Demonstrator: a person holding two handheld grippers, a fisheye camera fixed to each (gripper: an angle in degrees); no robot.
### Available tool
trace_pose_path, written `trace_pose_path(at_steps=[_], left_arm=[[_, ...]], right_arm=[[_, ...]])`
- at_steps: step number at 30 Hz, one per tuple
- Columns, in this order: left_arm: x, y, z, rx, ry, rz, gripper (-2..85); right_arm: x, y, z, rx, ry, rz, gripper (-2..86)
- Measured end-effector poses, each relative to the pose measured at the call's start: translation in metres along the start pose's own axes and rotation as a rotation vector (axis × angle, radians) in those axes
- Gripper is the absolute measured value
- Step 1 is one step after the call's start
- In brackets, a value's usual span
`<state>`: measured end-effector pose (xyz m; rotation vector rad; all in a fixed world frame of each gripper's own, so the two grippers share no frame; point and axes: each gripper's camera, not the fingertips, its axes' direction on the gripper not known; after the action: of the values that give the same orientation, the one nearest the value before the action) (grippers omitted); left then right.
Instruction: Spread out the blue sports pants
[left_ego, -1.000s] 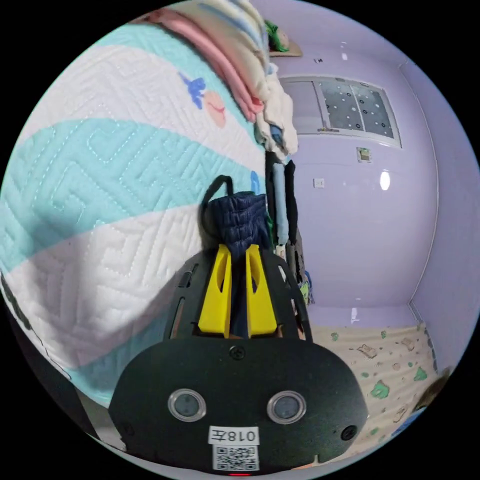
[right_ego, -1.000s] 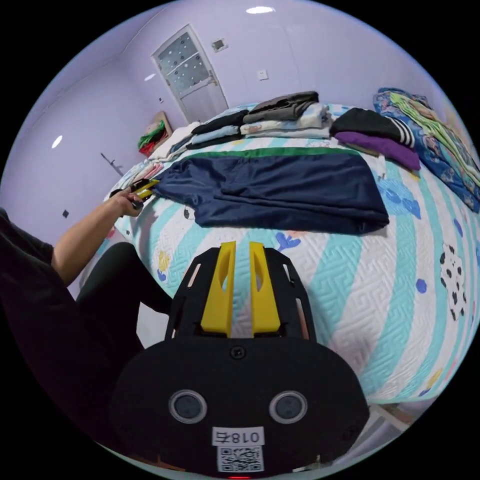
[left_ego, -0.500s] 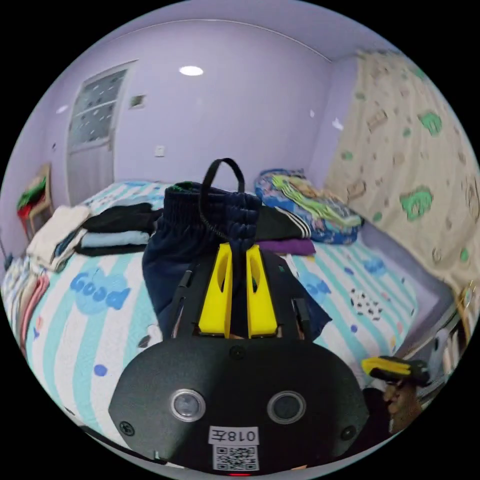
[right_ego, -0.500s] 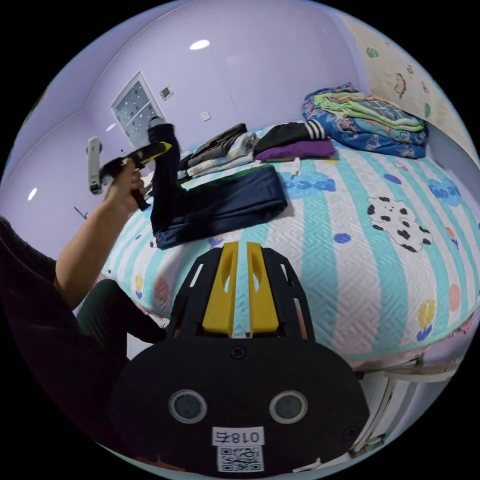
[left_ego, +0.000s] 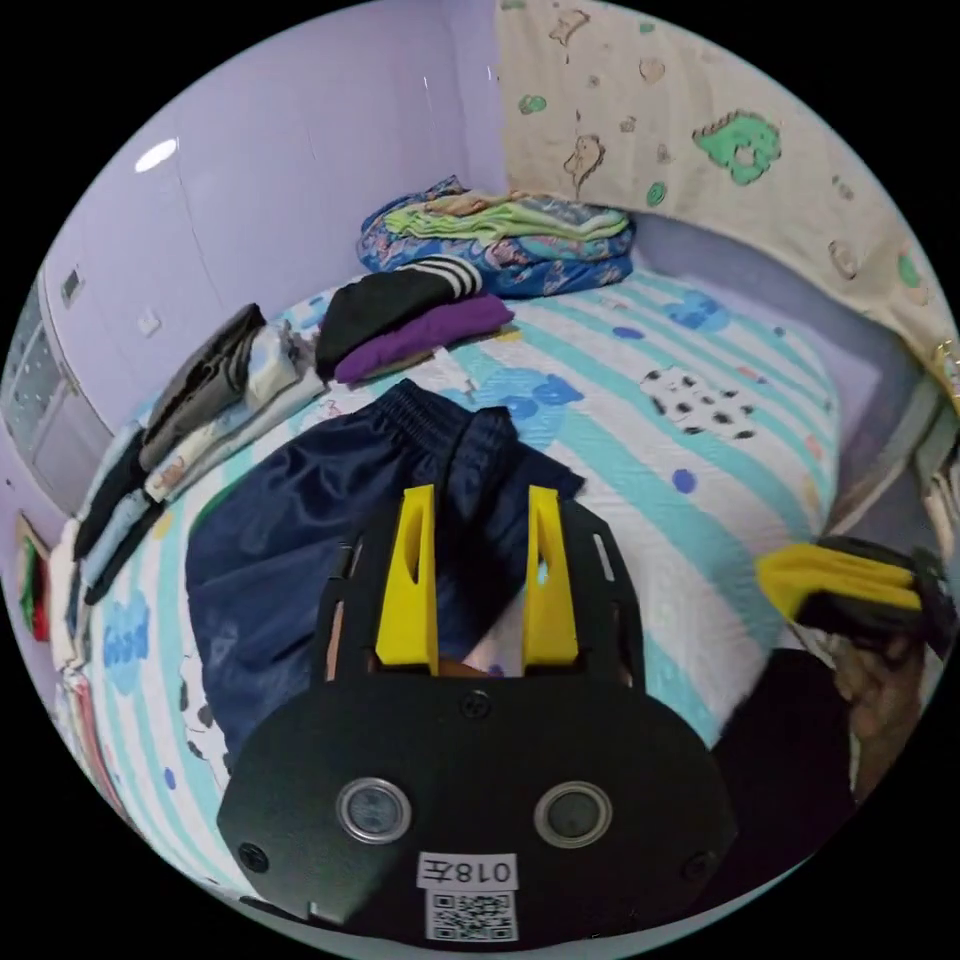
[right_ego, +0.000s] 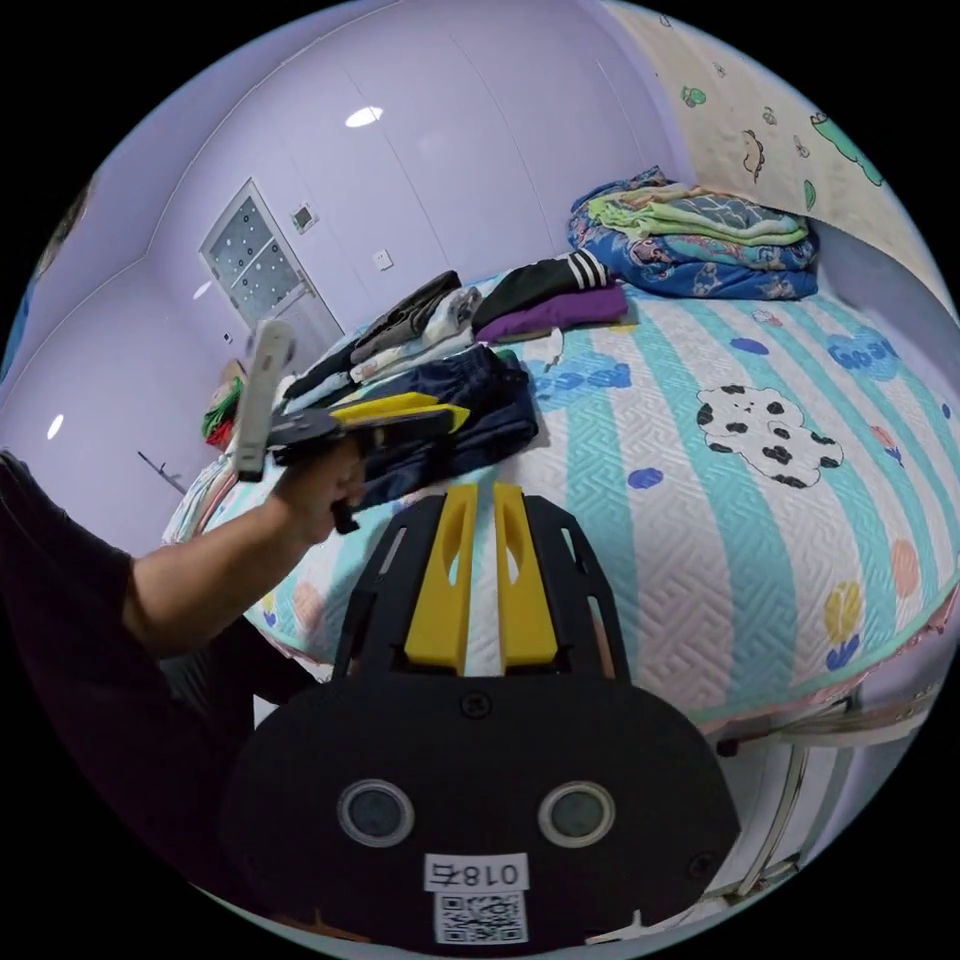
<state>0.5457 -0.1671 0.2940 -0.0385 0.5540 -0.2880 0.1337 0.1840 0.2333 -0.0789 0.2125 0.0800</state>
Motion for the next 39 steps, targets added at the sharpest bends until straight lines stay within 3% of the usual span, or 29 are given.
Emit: trace_pose_path(at_steps=[2,4,7,10,14,21,25,29,35,39], left_arm=[[-0.014,0.022,-0.042,0.136,-0.044,-0.024,11.1],[-0.044,0.058,-0.079,0.216,-0.203,-0.066,9.0],[-0.094,0.089,-0.079,0.090,-0.284,-0.120,8.4],[-0.124,0.101,-0.045,-0.117,-0.176,-0.090,7.9],[-0.129,0.115,-0.035,-0.215,-0.136,-0.029,7.2],[-0.160,0.120,-0.032,-0.290,-0.047,0.027,6.7],[-0.194,0.129,-0.049,-0.182,0.006,-0.070,6.6],[-0.229,0.148,-0.047,-0.112,-0.043,-0.217,8.3],[-0.275,0.171,-0.008,-0.232,0.167,-0.321,14.5],[-0.306,0.180,0.003,-0.236,0.182,-0.369,9.7]], right_arm=[[-0.014,-0.023,0.005,0.031,-0.032,-0.034,2.7],[-0.030,-0.047,0.012,0.048,-0.051,-0.091,3.0],[-0.063,-0.093,0.039,0.044,-0.072,-0.220,3.7],[-0.088,-0.137,0.094,-0.059,0.006,-0.323,4.2],[-0.080,-0.155,0.162,-0.347,0.253,-0.352,3.2],[-0.061,-0.173,0.142,-0.266,0.062,-0.152,2.3],[-0.119,-0.218,0.133,-0.125,-0.069,-0.337,5.4],[-0.207,-0.265,0.188,-0.240,-0.215,-0.569,7.9],[-0.288,-0.309,0.295,-0.511,-0.083,-0.805,11.6],[-0.301,-0.323,0.337,-0.647,0.004,-0.848,12.0]])
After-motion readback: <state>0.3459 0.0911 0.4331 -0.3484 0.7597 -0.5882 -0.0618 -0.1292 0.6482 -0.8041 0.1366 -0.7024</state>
